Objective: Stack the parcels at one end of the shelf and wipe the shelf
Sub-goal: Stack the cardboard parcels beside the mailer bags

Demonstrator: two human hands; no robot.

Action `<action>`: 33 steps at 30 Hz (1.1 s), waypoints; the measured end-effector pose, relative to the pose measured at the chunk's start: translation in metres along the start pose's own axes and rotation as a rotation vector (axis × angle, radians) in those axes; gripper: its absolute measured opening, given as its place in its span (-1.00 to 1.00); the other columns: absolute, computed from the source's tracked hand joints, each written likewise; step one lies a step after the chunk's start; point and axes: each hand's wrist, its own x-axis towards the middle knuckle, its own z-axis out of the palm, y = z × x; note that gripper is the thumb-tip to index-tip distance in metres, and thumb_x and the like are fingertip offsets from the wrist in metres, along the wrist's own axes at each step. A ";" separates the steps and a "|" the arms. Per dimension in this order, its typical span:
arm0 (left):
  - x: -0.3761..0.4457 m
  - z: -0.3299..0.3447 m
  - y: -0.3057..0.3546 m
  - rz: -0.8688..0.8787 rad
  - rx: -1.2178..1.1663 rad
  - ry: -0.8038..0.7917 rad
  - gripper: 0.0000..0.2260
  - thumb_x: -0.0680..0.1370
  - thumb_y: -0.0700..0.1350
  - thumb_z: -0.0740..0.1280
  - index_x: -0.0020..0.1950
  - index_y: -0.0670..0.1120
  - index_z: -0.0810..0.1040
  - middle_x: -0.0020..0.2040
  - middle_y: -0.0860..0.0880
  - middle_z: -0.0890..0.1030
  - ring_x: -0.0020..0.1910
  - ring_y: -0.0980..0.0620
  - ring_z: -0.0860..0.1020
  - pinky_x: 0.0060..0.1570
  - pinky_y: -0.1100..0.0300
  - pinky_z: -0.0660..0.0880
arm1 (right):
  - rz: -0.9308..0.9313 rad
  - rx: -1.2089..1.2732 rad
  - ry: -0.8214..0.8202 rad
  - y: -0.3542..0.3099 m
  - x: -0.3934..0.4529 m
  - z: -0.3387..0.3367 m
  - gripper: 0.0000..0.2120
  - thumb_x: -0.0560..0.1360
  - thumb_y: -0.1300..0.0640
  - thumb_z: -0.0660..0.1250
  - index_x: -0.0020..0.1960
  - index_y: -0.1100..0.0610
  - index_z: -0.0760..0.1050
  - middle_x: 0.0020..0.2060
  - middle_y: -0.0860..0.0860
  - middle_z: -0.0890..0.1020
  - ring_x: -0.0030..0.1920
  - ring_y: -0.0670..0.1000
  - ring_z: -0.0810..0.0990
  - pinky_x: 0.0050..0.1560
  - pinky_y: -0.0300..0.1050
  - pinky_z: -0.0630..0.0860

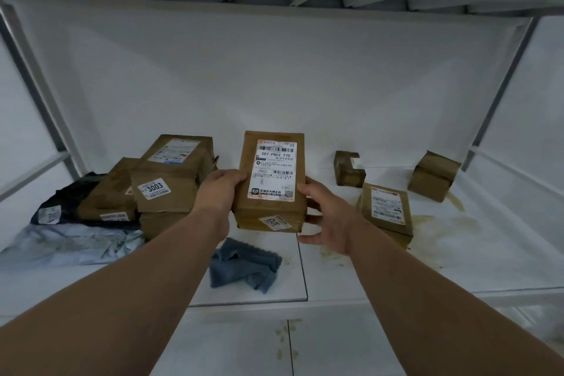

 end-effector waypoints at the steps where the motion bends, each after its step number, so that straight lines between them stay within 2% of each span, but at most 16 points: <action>1: 0.000 -0.004 0.003 0.004 -0.027 0.003 -0.83 0.51 -0.05 0.36 0.09 -0.02 0.55 -0.03 -0.08 0.70 -0.01 -0.10 0.66 0.11 -0.06 0.56 | -0.009 0.002 -0.007 -0.003 0.000 0.007 -0.65 0.52 -0.10 0.30 0.30 -0.24 0.42 0.18 -0.07 0.56 0.20 0.07 0.52 0.23 0.29 0.45; 3: 0.000 -0.015 0.011 0.027 -0.075 0.012 -0.86 0.49 -0.04 0.38 0.02 0.00 0.58 -0.09 -0.08 0.72 -0.03 -0.13 0.68 0.12 -0.13 0.56 | -0.033 -0.005 -0.025 -0.010 0.002 0.023 -0.65 0.52 -0.07 0.30 0.29 -0.25 0.42 0.17 -0.06 0.57 0.19 0.06 0.52 0.23 0.25 0.46; 6: -0.002 -0.035 0.026 0.118 -0.068 0.070 -0.91 0.48 -0.04 0.37 -0.04 0.02 0.61 -0.10 -0.07 0.72 -0.04 -0.13 0.67 0.08 -0.16 0.58 | -0.067 -0.007 -0.056 -0.020 0.006 0.053 -0.55 0.50 0.02 0.34 0.35 -0.23 0.38 0.17 -0.03 0.56 0.18 0.06 0.53 0.24 0.20 0.47; 10: 0.001 -0.075 0.052 0.241 -0.049 0.171 -0.94 0.51 -0.06 0.33 -0.08 0.03 0.60 -0.09 -0.05 0.70 -0.07 -0.10 0.67 0.00 -0.05 0.61 | -0.119 -0.019 -0.143 -0.032 0.015 0.102 -0.28 0.43 0.13 0.43 0.48 -0.22 0.23 0.21 -0.01 0.56 0.24 0.08 0.51 0.28 0.19 0.44; 12: 0.005 -0.099 0.067 0.287 -0.063 0.205 -0.89 0.52 -0.07 0.32 0.00 0.01 0.61 -0.08 -0.06 0.70 -0.11 -0.08 0.67 -0.10 0.02 0.61 | -0.151 -0.030 -0.181 -0.042 0.020 0.131 -0.23 0.43 0.17 0.44 0.50 -0.22 0.18 0.19 -0.03 0.58 0.24 0.07 0.52 0.31 0.19 0.40; 14: 0.011 -0.125 0.082 0.318 -0.085 0.227 -0.85 0.53 -0.09 0.31 0.07 -0.02 0.60 -0.10 -0.07 0.71 -0.14 -0.08 0.68 -0.15 0.03 0.61 | -0.174 -0.034 -0.205 -0.053 0.024 0.164 -0.25 0.45 0.17 0.43 0.51 -0.20 0.16 0.14 -0.07 0.59 0.20 0.04 0.53 0.34 0.20 0.37; 16: 0.019 -0.155 0.096 0.350 -0.094 0.249 -0.86 0.53 -0.09 0.30 0.04 0.01 0.61 -0.11 -0.07 0.71 -0.14 -0.09 0.69 -0.12 -0.01 0.63 | -0.194 -0.039 -0.226 -0.062 0.030 0.201 -0.27 0.47 0.17 0.42 0.50 -0.19 0.16 0.14 -0.09 0.59 0.17 0.00 0.53 0.36 0.20 0.36; 21: 0.045 -0.223 0.113 0.367 -0.040 0.332 -0.84 0.48 -0.04 0.31 0.01 0.08 0.62 -0.16 0.04 0.71 -0.17 0.01 0.68 -0.09 0.04 0.62 | -0.256 -0.109 -0.221 -0.068 0.057 0.275 -0.34 0.49 0.16 0.42 0.48 -0.10 0.21 0.21 -0.05 0.59 0.14 -0.01 0.59 0.18 0.03 0.50; 26: 0.082 -0.275 0.110 0.324 -0.053 0.374 -0.85 0.54 -0.11 0.28 0.09 -0.01 0.56 -0.15 0.02 0.65 -0.24 0.08 0.62 -0.34 0.23 0.48 | -0.304 -0.247 -0.143 -0.056 0.093 0.335 -0.29 0.46 0.05 0.47 0.49 -0.13 0.18 0.22 -0.05 0.55 0.16 0.01 0.59 0.21 0.03 0.52; 29: 0.104 -0.296 0.105 0.291 -0.042 0.364 -0.81 0.53 -0.13 0.28 0.13 -0.05 0.56 -0.08 -0.02 0.66 -0.20 0.05 0.61 -0.29 0.19 0.50 | -0.321 -0.288 -0.095 -0.050 0.108 0.358 -0.34 0.49 0.04 0.43 0.48 -0.08 0.18 0.23 -0.05 0.52 0.18 0.01 0.56 0.26 0.04 0.49; 33: 0.136 -0.314 0.096 0.206 -0.035 0.314 -0.79 0.51 -0.16 0.30 0.14 -0.05 0.55 -0.06 -0.06 0.66 -0.16 -0.04 0.65 -0.18 0.07 0.60 | -0.315 -0.391 -0.009 -0.049 0.128 0.380 -0.44 0.55 0.06 0.34 0.48 -0.04 0.19 0.25 0.01 0.54 0.16 0.04 0.57 0.19 0.00 0.53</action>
